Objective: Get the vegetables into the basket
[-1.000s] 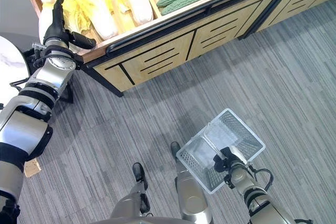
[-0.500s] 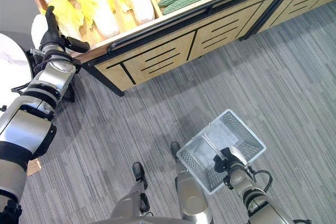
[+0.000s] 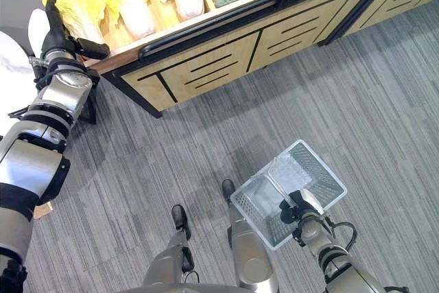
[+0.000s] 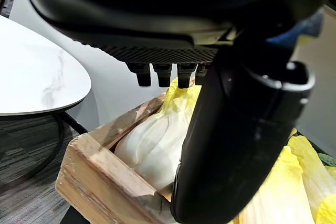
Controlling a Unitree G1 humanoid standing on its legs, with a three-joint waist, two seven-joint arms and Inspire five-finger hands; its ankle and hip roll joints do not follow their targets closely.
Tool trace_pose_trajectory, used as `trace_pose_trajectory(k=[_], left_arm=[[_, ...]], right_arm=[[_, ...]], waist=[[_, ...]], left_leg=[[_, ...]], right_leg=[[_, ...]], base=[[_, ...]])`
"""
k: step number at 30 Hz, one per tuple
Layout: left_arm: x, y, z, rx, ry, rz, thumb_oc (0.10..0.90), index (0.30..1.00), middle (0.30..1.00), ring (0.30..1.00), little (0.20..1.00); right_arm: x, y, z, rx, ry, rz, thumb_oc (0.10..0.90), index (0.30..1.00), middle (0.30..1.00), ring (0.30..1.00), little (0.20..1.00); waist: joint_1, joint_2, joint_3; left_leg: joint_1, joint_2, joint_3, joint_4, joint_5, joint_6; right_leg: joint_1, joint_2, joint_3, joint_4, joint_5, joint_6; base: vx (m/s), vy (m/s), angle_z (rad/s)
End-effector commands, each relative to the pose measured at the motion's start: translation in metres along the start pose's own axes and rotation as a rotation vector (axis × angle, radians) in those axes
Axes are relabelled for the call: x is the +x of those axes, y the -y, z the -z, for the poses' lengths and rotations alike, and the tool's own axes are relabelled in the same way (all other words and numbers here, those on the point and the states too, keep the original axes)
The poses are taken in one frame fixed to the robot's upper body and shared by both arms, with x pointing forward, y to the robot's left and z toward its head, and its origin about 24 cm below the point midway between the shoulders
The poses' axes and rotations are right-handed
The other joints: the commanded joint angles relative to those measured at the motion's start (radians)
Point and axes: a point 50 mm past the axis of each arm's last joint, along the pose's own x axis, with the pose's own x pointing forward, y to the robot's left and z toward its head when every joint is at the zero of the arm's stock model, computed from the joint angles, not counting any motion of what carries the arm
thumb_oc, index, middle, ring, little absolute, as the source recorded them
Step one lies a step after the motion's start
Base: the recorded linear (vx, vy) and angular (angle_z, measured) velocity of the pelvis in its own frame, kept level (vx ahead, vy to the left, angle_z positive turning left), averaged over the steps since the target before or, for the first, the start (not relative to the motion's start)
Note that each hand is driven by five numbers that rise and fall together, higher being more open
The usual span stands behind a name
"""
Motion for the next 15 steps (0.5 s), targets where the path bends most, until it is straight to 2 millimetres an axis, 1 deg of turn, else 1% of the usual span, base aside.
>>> trace_pose_trajectory(k=[1, 5, 14, 15], left_arm=[[0.021, -0.058, 0.0, 0.038, -0.043, -0.209, 0.4, 0.3, 0.3, 0.3, 0.3], [0.021, -0.057, 0.001, 0.039, -0.048, -0.206, 0.4, 0.3, 0.3, 0.3, 0.3], [0.018, -0.047, 0.0, 0.054, -0.027, -0.175, 0.4, 0.3, 0.3, 0.3, 0.3], [0.017, -0.042, -0.006, 0.05, -0.002, -0.165, 0.4, 0.3, 0.3, 0.3, 0.3]], right_arm=[[-0.012, -0.019, 0.028, -0.002, -0.055, -0.069, 0.4, 0.3, 0.3, 0.3, 0.3], [-0.013, -0.02, 0.026, 0.002, -0.044, -0.071, 0.4, 0.3, 0.3, 0.3, 0.3], [-0.015, -0.021, 0.029, -0.002, -0.045, -0.079, 0.4, 0.3, 0.3, 0.3, 0.3], [-0.015, -0.022, 0.029, 0.0, -0.045, -0.083, 0.4, 0.3, 0.3, 0.3, 0.3]], waist=[[0.006, -0.037, -0.022], [0.006, -0.04, -0.018], [0.004, -0.042, -0.019], [0.004, -0.041, -0.02]], left_leg=[[0.016, 0.004, -0.028, 0.001, -0.02, -0.088], [0.012, 0.001, -0.028, 0.001, -0.02, -0.087], [0.015, -0.004, -0.024, 0.001, -0.025, -0.085], [0.017, -0.004, -0.024, 0.001, -0.026, -0.085]], right_leg=[[0.012, -0.059, -0.042, -0.005, -0.084, 0.139], [0.007, -0.06, -0.042, -0.005, -0.082, 0.139], [0.007, -0.06, -0.043, -0.005, -0.083, 0.136], [0.008, -0.061, -0.042, -0.005, -0.083, 0.137]], base=[[0.0, 0.0, 0.0], [0.0, 0.001, -0.01], [0.0, 0.0, 0.0], [0.0, 0.0, 0.0]])
